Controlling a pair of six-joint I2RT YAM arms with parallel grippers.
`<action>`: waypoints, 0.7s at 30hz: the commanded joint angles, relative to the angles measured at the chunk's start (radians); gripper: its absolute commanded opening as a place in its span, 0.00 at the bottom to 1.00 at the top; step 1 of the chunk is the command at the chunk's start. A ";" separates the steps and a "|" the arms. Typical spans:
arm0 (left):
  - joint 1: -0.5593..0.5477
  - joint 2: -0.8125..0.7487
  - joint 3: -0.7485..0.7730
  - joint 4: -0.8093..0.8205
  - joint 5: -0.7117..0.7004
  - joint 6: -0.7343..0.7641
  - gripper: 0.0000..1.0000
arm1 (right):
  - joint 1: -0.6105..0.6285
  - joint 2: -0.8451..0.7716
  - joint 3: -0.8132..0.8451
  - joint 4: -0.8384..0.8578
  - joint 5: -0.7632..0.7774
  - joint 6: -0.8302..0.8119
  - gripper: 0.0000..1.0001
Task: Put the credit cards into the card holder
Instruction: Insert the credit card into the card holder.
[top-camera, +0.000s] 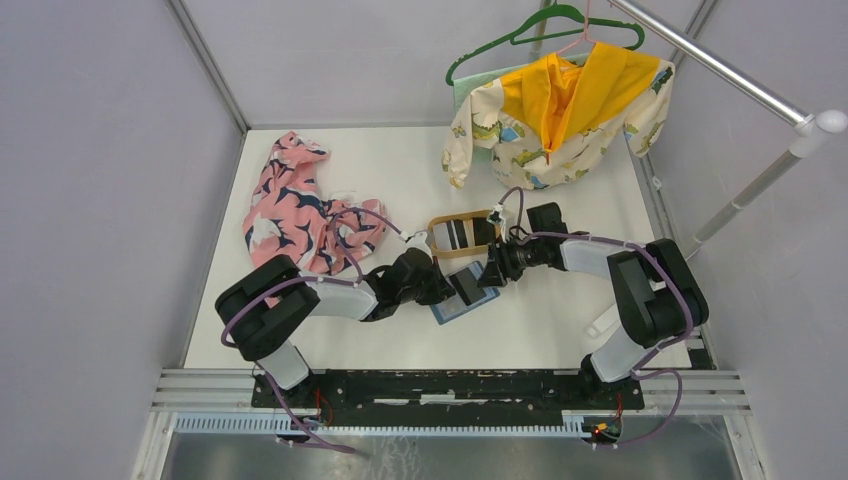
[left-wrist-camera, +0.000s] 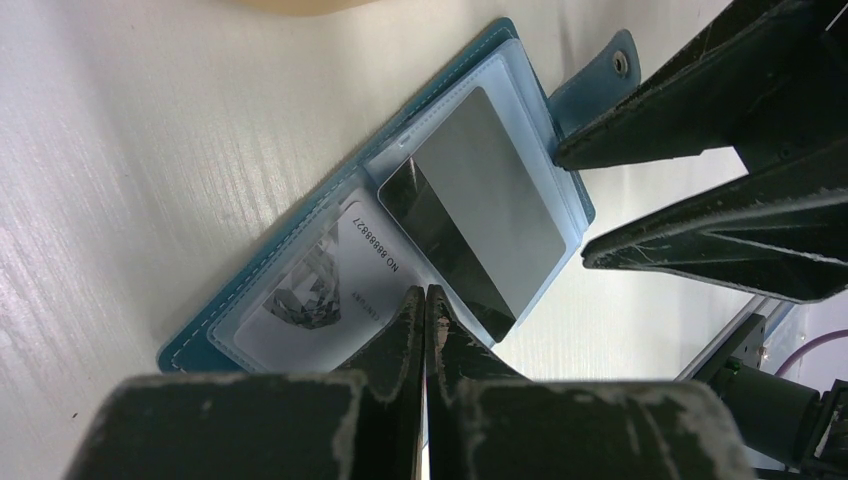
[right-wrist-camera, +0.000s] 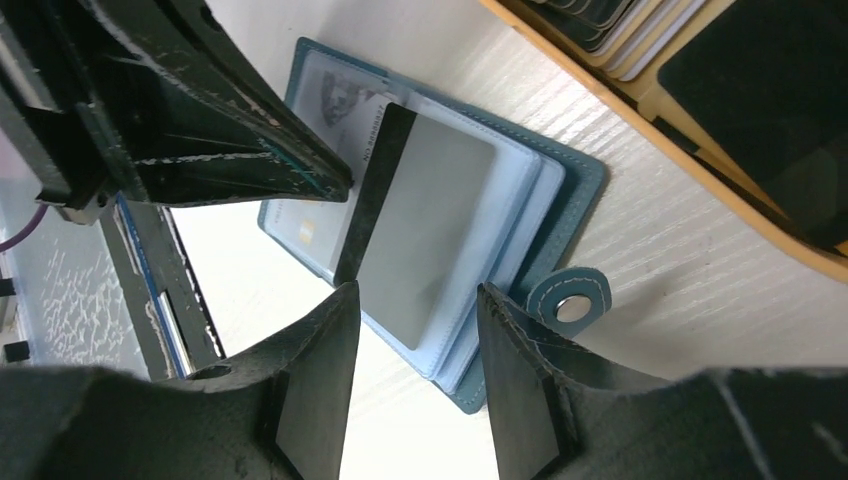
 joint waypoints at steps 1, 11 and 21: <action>0.005 0.031 0.005 -0.063 -0.019 0.025 0.02 | 0.000 0.021 0.043 -0.008 0.055 -0.017 0.53; 0.004 0.064 0.056 -0.067 0.001 0.036 0.02 | 0.003 0.024 0.033 0.036 -0.081 0.028 0.53; 0.004 0.083 0.078 -0.059 0.014 0.035 0.02 | 0.002 0.019 -0.007 0.172 -0.224 0.166 0.52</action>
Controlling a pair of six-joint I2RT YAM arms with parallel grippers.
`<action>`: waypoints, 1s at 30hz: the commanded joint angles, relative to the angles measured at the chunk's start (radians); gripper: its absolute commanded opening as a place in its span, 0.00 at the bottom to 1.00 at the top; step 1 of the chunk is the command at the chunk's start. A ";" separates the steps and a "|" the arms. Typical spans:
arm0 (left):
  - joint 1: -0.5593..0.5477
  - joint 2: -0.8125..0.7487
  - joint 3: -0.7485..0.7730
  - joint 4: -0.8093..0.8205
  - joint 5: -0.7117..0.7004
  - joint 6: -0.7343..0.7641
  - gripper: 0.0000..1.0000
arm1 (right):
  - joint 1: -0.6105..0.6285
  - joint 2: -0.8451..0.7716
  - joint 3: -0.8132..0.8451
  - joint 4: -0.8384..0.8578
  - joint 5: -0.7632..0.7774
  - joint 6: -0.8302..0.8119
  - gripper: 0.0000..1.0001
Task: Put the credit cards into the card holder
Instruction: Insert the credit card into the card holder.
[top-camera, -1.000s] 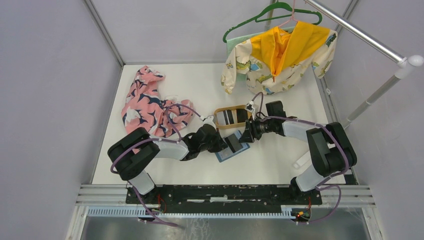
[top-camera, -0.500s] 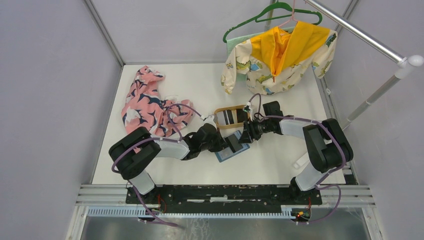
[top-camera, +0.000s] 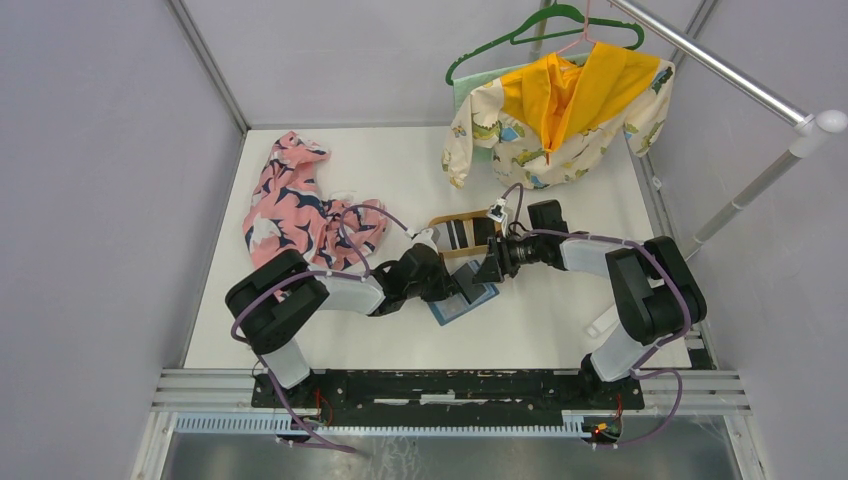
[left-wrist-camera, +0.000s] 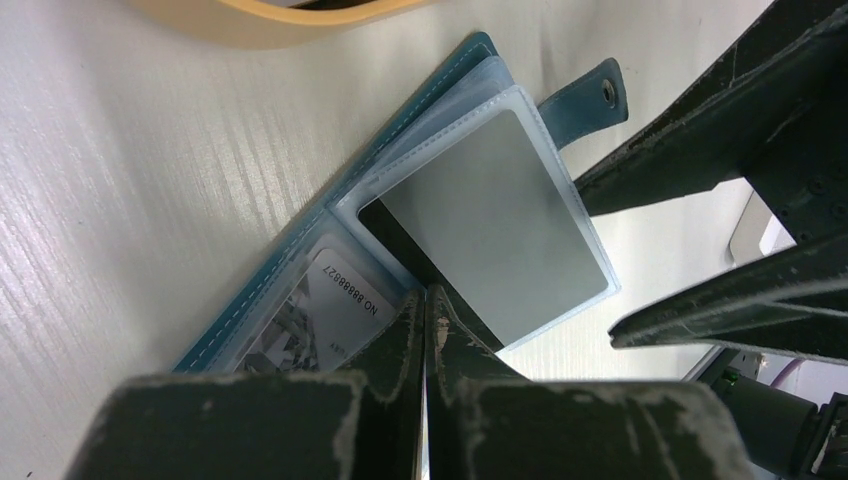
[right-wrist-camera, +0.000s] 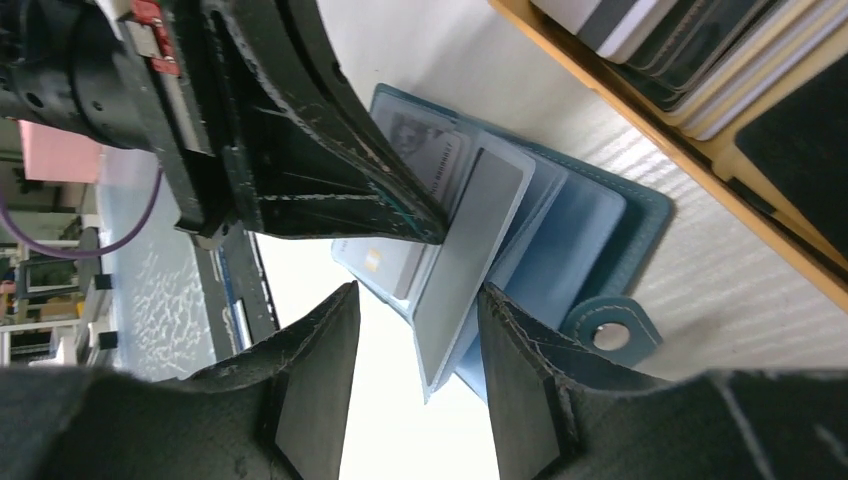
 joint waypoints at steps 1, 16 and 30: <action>0.004 0.024 0.013 -0.036 -0.003 0.034 0.02 | 0.006 -0.005 -0.020 0.102 -0.116 0.080 0.53; 0.009 0.000 -0.044 0.031 0.014 0.008 0.05 | 0.009 0.027 -0.063 0.229 -0.180 0.196 0.54; 0.014 -0.007 -0.082 0.041 0.014 -0.003 0.04 | 0.092 0.046 -0.007 0.090 -0.186 0.052 0.58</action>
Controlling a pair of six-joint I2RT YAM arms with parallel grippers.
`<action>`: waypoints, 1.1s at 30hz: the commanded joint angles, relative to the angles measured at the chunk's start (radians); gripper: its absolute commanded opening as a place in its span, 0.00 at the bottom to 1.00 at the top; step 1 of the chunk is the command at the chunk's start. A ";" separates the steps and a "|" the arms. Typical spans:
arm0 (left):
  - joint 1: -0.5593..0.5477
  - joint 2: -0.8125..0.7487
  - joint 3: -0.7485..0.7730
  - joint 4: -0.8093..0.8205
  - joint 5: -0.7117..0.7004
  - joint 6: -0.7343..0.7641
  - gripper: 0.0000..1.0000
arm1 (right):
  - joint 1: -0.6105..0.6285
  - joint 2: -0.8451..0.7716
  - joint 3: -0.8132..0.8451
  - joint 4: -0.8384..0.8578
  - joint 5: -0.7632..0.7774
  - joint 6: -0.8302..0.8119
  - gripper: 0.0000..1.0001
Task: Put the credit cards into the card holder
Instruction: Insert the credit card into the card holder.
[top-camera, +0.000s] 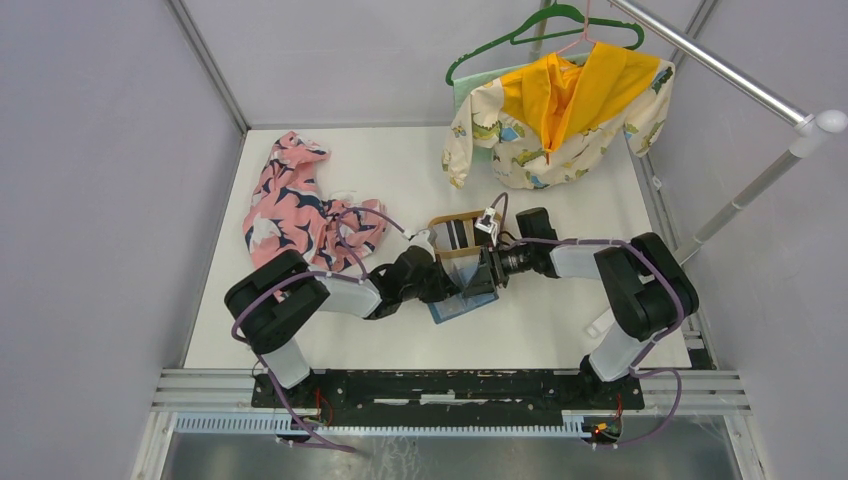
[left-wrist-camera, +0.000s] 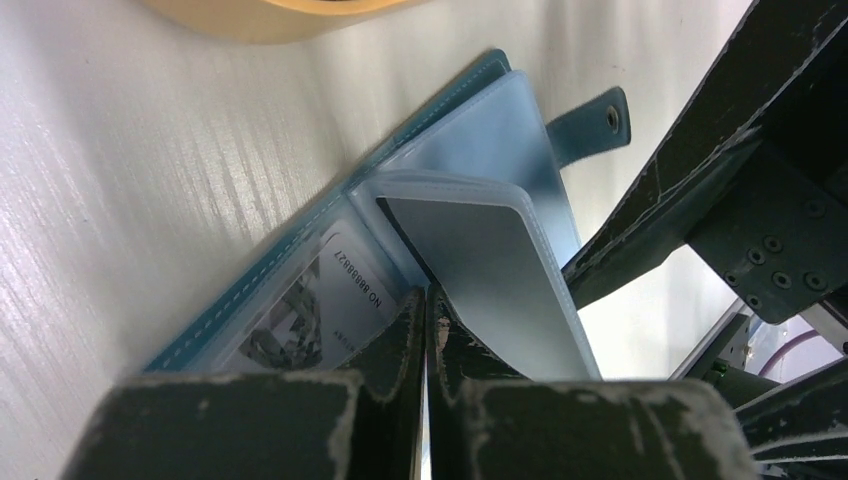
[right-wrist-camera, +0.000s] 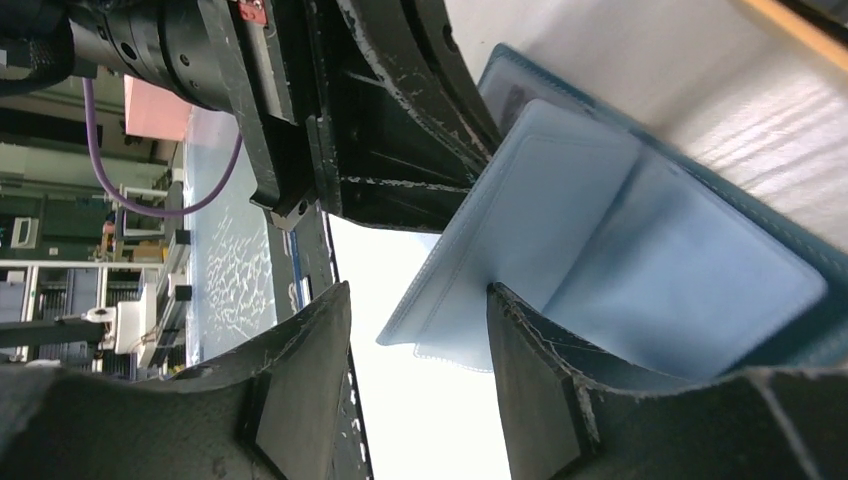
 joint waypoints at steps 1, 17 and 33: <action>0.005 -0.010 -0.039 -0.037 -0.008 -0.003 0.04 | 0.032 0.013 0.052 -0.052 -0.044 -0.076 0.59; 0.014 -0.058 -0.089 -0.008 0.019 -0.014 0.06 | 0.128 0.006 0.144 -0.242 0.065 -0.319 0.58; 0.028 -0.127 -0.130 0.000 0.033 -0.029 0.13 | 0.133 0.067 0.177 -0.210 -0.013 -0.298 0.62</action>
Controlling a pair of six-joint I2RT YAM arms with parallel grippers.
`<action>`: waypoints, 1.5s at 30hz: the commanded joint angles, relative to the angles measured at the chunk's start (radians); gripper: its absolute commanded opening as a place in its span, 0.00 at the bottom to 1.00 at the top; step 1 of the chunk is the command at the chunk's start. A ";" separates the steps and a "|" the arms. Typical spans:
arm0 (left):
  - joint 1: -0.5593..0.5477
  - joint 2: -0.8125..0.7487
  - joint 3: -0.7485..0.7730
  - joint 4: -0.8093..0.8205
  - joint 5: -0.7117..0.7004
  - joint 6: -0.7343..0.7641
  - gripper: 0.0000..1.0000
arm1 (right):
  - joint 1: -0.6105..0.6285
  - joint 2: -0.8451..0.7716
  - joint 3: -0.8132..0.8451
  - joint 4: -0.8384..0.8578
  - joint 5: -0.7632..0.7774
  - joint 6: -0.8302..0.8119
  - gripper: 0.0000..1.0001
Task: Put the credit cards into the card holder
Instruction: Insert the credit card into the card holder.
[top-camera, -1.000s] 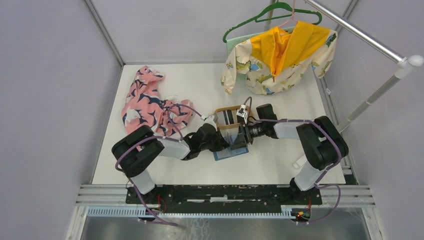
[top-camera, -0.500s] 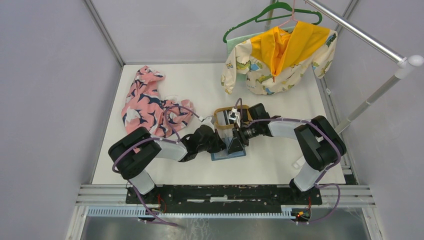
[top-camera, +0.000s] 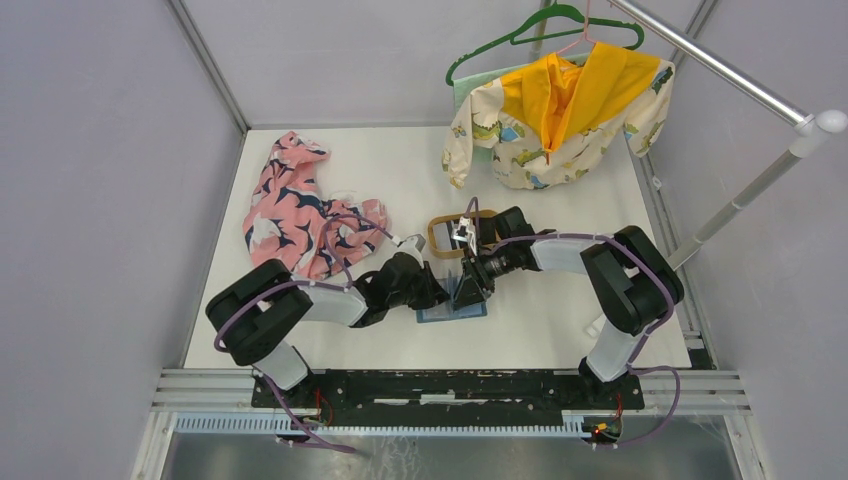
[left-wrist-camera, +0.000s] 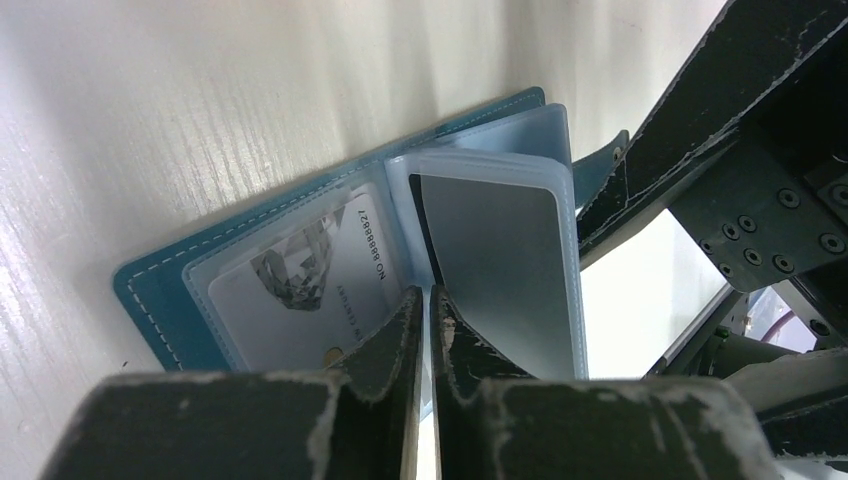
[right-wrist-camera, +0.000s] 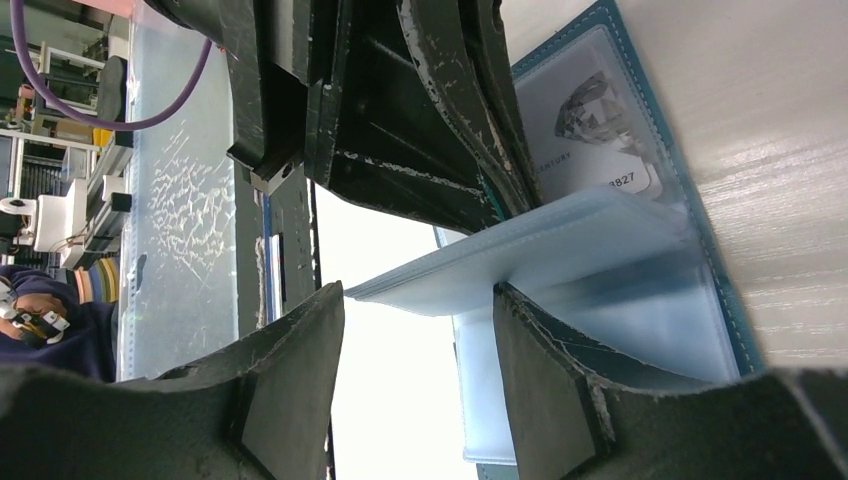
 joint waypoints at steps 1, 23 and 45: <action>0.010 -0.028 -0.013 -0.023 0.006 -0.029 0.14 | 0.002 0.004 0.039 0.044 -0.042 0.005 0.62; 0.043 -0.185 -0.068 -0.070 0.001 -0.041 0.25 | 0.041 0.050 0.116 -0.016 -0.031 -0.057 0.60; 0.060 -0.514 -0.082 -0.480 -0.225 0.036 0.29 | 0.054 -0.049 0.153 -0.155 0.110 -0.244 0.58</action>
